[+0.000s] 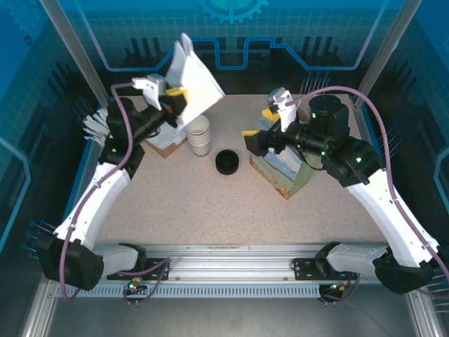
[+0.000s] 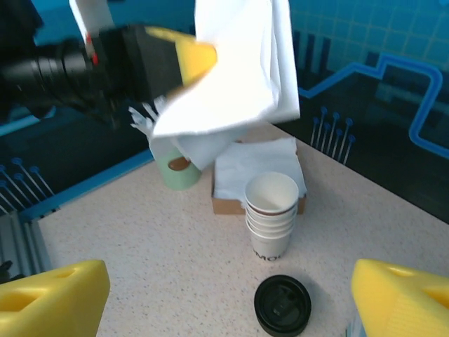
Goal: Pack the takeout coffee
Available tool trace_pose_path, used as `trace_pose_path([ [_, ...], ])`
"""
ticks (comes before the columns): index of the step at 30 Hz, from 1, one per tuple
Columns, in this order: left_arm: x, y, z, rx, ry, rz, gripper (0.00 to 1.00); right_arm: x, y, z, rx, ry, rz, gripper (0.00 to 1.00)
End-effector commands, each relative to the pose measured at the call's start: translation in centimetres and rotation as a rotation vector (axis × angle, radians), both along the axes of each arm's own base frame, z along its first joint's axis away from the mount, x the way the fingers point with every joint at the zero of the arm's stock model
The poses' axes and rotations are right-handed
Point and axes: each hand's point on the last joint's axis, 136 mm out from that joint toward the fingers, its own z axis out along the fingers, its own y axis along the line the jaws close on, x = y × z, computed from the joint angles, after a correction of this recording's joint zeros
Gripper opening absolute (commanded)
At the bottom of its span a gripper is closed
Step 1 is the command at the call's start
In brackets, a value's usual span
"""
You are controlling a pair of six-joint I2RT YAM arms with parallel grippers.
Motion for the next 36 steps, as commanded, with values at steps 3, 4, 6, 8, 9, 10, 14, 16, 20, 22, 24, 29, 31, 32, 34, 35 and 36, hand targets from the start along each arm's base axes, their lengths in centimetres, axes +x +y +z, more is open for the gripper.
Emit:
trace_pose_path([
  [3, -5.4, -5.3, 0.9, 0.099, -0.311, -0.254, 0.0, -1.3, -1.3, 3.5, 0.064, -0.101, 0.02, 0.94],
  [4, -5.9, -5.9, 0.7, 0.103, -0.321, -0.278, 0.0, -1.5, -1.4, 3.9, 0.077, -0.115, 0.021, 0.94],
  [6, -6.5, -7.0, 0.2, 0.117, -0.325, -0.31, 0.0, -1.8, -1.2, 4.4, 0.092, -0.131, 0.042, 0.95],
  [8, -6.9, -8.0, -0.2, 0.137, -0.337, -0.328, 0.0, -1.7, -1.0, 5.0, 0.112, -0.136, 0.045, 0.96],
  [9, -7.1, -8.5, -0.4, 0.145, -0.344, -0.331, 0.0, -1.6, -0.9, 5.3, 0.122, -0.135, 0.046, 0.96],
  [10, -7.2, -8.9, -0.5, 0.149, -0.345, -0.333, 0.0, -1.3, -0.7, 5.6, 0.133, -0.129, 0.043, 0.96],
  [14, -7.3, -9.9, -1.0, 0.171, -0.349, -0.33, 0.0, -0.4, 0.3, 6.7, 0.173, -0.102, 0.044, 0.96],
  [16, -7.3, -10.4, -1.3, 0.186, -0.348, -0.324, 0.0, -0.2, 1.0, 7.1, 0.175, -0.096, 0.049, 0.96],
  [20, -7.0, -10.9, -1.8, 0.217, -0.344, -0.305, 0.0, -0.6, 2.4, 7.4, 0.166, -0.107, 0.086, 0.96],
  [22, -6.9, -11.2, -2.0, 0.229, -0.34, -0.303, 0.0, -0.4, 2.7, 7.3, 0.16, -0.107, 0.077, 0.95],
  [24, -7.0, -11.4, -2.1, 0.235, -0.34, -0.303, 0.0, 0.0, 2.8, 7.3, 0.157, -0.103, 0.056, 0.94],
  [29, -6.8, -11.8, -2.2, 0.26, -0.343, -0.274, 0.0, 1.7, 3.0, 6.4, 0.113, -0.069, -0.049, 0.75],
  [31, -6.6, -11.9, -2.3, 0.27, -0.343, -0.257, 0.0, 2.7, 2.9, 5.8, 0.079, -0.059, -0.119, 0.64],
  [32, -6.5, -11.9, -2.3, 0.274, -0.342, -0.251, 0.0, 3.1, 2.7, 5.6, 0.069, -0.053, -0.146, 0.59],
  [34, -6.3, -12.0, -2.3, 0.279, -0.338, -0.238, 0.0, 3.7, 2.5, 5.2, 0.055, -0.044, -0.178, 0.49],
  [35, -6.2, -12.1, -2.4, 0.283, -0.335, -0.234, 0.0, 3.8, 2.5, 5.1, 0.055, -0.041, -0.185, 0.46],
  [36, -6.1, -12.1, -2.4, 0.287, -0.332, -0.227, 0.0, 3.9, 2.5, 4.9, 0.052, -0.036, -0.192, 0.43],
])
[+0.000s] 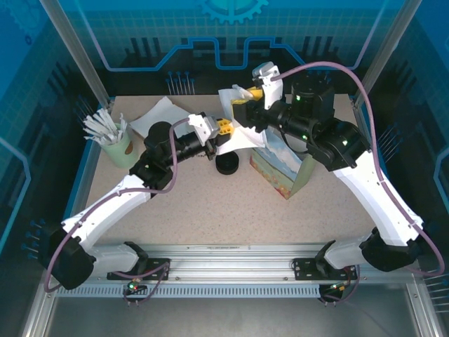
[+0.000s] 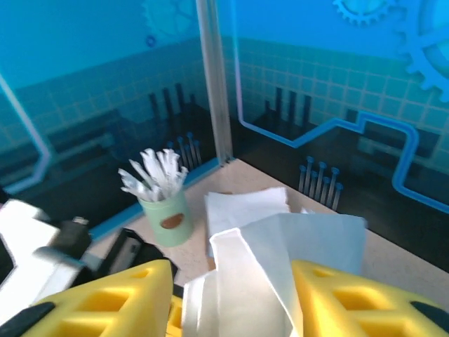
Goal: Pack the takeout coffee
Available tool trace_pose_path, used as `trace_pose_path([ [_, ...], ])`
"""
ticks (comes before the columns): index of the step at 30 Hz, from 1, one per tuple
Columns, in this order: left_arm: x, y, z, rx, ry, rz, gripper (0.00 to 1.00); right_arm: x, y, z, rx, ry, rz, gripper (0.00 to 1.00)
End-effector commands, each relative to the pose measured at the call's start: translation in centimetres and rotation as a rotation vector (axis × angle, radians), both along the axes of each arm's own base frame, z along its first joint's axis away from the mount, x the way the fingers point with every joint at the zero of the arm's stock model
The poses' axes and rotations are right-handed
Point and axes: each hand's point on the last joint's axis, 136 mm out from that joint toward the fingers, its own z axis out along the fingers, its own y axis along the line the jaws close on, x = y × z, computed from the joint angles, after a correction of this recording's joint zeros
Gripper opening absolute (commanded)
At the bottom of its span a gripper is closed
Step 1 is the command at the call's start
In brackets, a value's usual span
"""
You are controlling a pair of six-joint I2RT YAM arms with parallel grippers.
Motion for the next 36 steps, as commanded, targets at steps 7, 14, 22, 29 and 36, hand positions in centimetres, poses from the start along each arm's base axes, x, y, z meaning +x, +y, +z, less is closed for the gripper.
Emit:
trace_pose_path([
  [7, 1.0, -0.6, 0.8, 0.012, -0.023, 0.045, 0.0, 1.3, -2.0, -0.1, -0.038, -0.005, -0.14, 0.05],
  [14, 0.3, -2.3, 0.0, 0.001, 0.037, -0.051, 0.25, 1.7, -5.1, 1.1, -0.028, -0.027, -0.17, 0.0],
  [22, -0.6, -3.0, -0.8, -0.025, 0.128, -0.119, 0.44, 1.7, -9.4, 4.1, -0.022, -0.086, -0.152, 0.0],
  [29, -0.9, -2.5, -1.2, -0.023, 0.167, -0.105, 0.46, 2.2, -13.2, 6.9, -0.017, -0.136, -0.197, 0.0],
  [36, -1.0, -2.3, -1.9, -0.01, 0.195, -0.098, 0.46, 3.3, -16.7, 9.4, 0.043, -0.158, -0.263, 0.0],
])
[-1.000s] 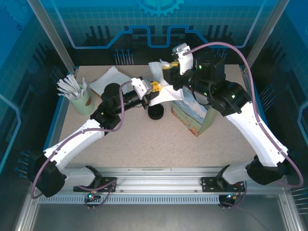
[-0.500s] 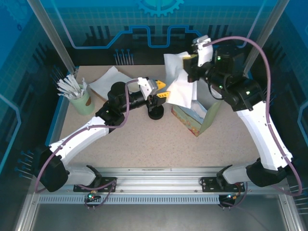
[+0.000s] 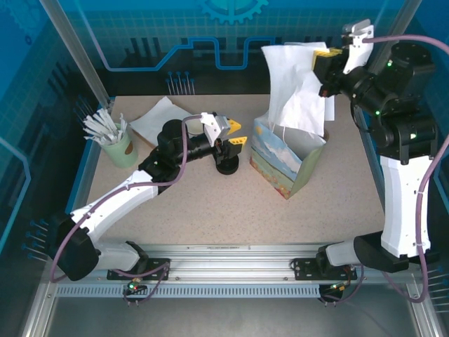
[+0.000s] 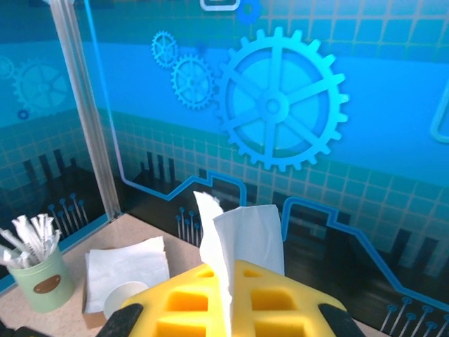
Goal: Pack the takeout coffee
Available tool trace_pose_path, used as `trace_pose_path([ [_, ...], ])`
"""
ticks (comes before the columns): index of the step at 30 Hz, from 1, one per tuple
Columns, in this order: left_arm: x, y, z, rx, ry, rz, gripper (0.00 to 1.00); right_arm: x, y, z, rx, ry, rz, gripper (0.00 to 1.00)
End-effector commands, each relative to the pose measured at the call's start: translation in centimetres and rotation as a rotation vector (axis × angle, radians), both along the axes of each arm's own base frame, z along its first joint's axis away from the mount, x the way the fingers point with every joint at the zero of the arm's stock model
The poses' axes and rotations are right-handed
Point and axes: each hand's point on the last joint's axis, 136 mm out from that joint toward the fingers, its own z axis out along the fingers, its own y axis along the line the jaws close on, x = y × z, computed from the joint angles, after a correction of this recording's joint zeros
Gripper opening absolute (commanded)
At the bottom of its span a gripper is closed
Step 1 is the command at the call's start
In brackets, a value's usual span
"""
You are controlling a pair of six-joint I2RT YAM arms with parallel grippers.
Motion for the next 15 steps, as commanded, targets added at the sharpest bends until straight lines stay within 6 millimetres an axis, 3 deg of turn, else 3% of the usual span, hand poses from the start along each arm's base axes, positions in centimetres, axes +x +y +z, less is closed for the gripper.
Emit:
trace_pose_path([
  [1, -1.1, 0.2, 0.8, -0.014, 0.008, -0.02, 0.46, 0.5, -0.8, 0.4, 0.036, 0.02, 0.017, 0.0],
  [7, -0.9, 0.2, 0.1, 0.003, 0.022, -0.014, 0.46, 1.3, -2.7, 0.7, 0.064, 0.022, -0.022, 0.0],
  [15, -0.9, 0.3, -0.4, 0.017, 0.027, -0.006, 0.46, 2.1, -3.1, -1.9, 0.03, 0.095, 0.027, 0.0],
])
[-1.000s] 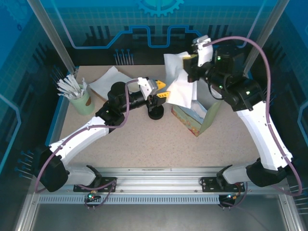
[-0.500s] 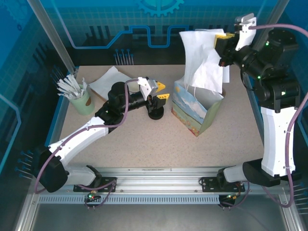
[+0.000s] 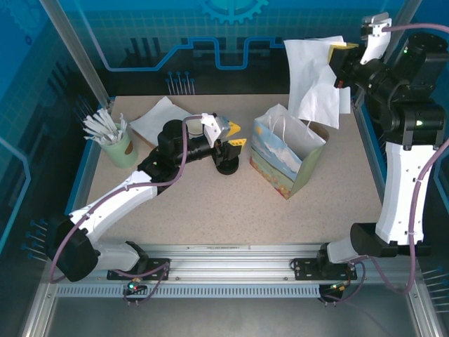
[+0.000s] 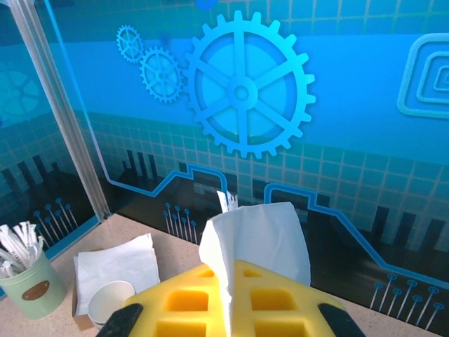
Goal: Pack the takeout coffee
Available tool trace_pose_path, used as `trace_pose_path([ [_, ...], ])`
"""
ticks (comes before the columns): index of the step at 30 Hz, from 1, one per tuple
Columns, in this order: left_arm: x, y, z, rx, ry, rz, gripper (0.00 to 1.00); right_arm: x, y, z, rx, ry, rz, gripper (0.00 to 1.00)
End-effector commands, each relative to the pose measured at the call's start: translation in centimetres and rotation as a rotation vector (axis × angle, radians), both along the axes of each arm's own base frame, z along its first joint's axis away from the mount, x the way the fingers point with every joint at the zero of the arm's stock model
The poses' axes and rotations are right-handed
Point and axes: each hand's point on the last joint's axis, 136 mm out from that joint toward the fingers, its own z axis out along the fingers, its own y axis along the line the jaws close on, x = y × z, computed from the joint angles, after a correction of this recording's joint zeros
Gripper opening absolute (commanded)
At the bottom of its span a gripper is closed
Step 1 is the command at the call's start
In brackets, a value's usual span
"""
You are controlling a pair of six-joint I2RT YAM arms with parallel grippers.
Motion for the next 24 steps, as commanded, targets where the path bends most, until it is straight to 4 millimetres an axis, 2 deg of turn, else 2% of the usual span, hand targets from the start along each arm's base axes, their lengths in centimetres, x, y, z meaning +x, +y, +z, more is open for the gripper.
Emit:
trace_pose_path([
  [1, -0.7, 0.2, 0.2, -0.001, -0.003, -0.005, 0.46, -0.2, 0.6, -1.2, -0.01, 0.035, 0.065, 0.0],
  [13, -0.8, 0.3, -0.3, 0.006, 0.006, -0.002, 0.46, 1.6, 0.9, -5.5, -0.057, 0.132, 0.108, 0.0],
  [24, -0.7, 0.5, -0.9, 0.016, 0.009, 0.009, 0.46, 3.0, 2.2, -8.9, -0.051, 0.212, 0.207, 0.0],
])
